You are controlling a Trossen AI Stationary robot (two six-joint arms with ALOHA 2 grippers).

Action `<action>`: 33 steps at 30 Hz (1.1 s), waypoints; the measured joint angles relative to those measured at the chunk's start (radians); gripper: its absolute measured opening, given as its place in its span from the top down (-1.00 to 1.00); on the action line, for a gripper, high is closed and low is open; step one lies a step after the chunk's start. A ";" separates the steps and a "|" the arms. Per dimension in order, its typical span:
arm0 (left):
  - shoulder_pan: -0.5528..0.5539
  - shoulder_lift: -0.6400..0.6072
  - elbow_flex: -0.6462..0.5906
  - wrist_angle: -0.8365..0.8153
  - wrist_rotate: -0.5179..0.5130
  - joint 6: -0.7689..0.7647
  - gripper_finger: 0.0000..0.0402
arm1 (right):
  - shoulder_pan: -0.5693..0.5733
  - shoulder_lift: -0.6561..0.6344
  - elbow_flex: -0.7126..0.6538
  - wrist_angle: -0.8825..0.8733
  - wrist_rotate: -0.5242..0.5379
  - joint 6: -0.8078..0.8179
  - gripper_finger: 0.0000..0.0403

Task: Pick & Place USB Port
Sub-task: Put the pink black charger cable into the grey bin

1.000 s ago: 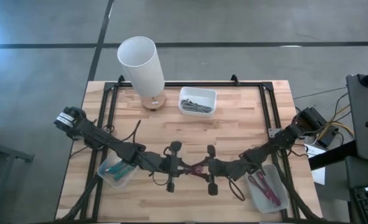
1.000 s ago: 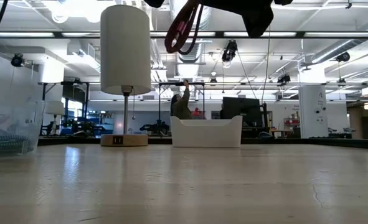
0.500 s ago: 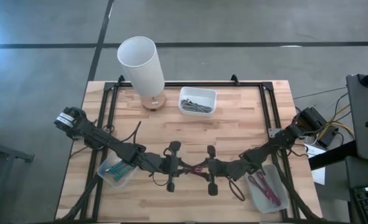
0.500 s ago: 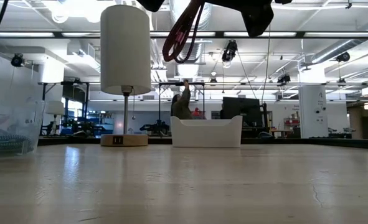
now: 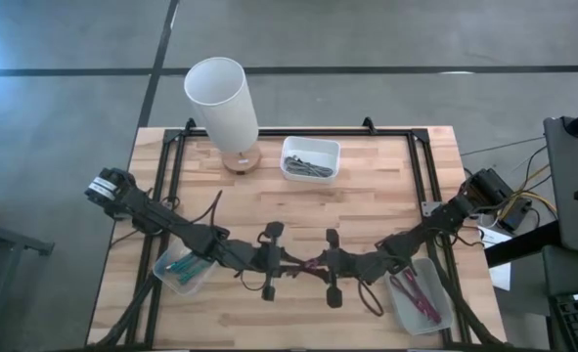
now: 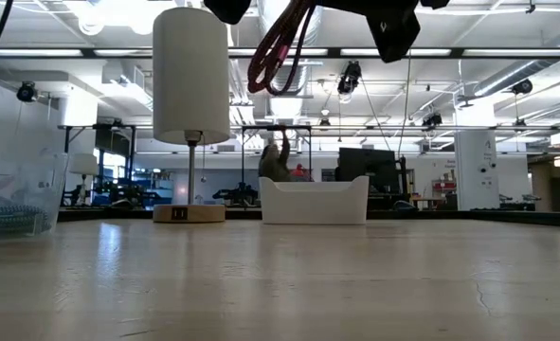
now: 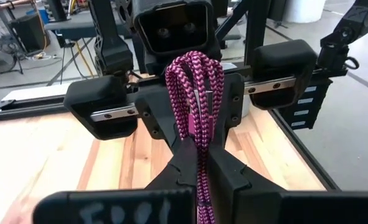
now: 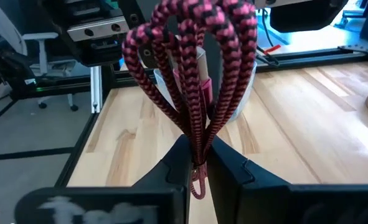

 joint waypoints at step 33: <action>0.000 0.001 0.000 -0.191 -0.002 -0.116 0.39 | 0.139 -0.183 0.046 -0.776 -0.188 0.733 0.86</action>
